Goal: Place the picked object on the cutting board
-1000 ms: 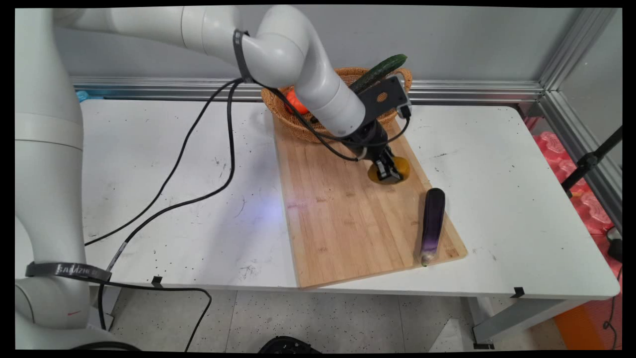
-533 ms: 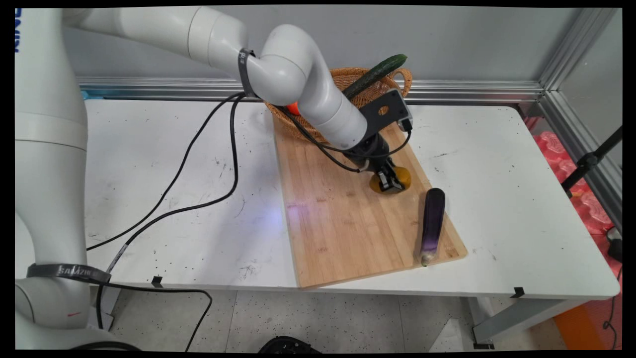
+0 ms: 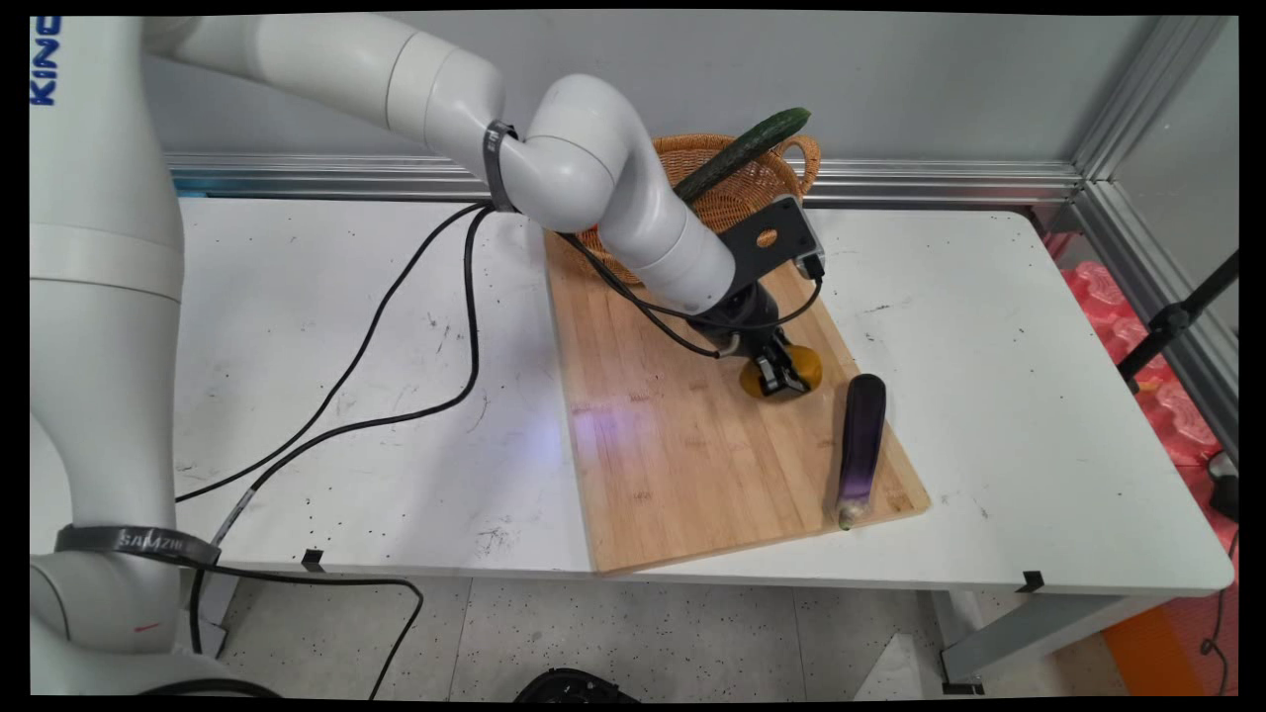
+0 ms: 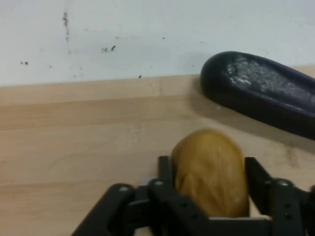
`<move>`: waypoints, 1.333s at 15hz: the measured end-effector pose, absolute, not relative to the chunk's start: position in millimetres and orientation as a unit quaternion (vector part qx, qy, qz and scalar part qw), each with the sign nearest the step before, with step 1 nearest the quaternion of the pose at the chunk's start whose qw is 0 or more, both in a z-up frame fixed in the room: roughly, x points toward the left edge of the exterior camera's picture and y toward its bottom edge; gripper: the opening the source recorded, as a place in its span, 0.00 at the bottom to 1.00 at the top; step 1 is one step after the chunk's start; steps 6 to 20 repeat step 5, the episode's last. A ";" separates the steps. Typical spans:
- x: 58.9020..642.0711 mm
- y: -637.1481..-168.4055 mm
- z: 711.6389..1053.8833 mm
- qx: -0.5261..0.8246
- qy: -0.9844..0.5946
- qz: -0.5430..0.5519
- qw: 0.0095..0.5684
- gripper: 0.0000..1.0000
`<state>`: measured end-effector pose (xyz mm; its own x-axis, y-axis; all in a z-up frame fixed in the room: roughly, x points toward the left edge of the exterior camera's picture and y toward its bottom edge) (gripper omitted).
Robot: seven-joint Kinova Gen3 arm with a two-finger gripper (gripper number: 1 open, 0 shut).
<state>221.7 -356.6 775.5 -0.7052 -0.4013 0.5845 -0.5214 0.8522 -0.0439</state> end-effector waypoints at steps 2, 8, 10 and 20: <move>219.7 -355.7 773.4 0.250 -0.918 0.102 0.292 1.00; 217.3 -354.9 772.8 0.249 -0.917 0.100 0.294 1.00; 217.3 -354.9 772.8 0.249 -0.917 0.100 0.294 1.00; 217.3 -354.9 772.8 0.249 -0.917 0.100 0.294 1.00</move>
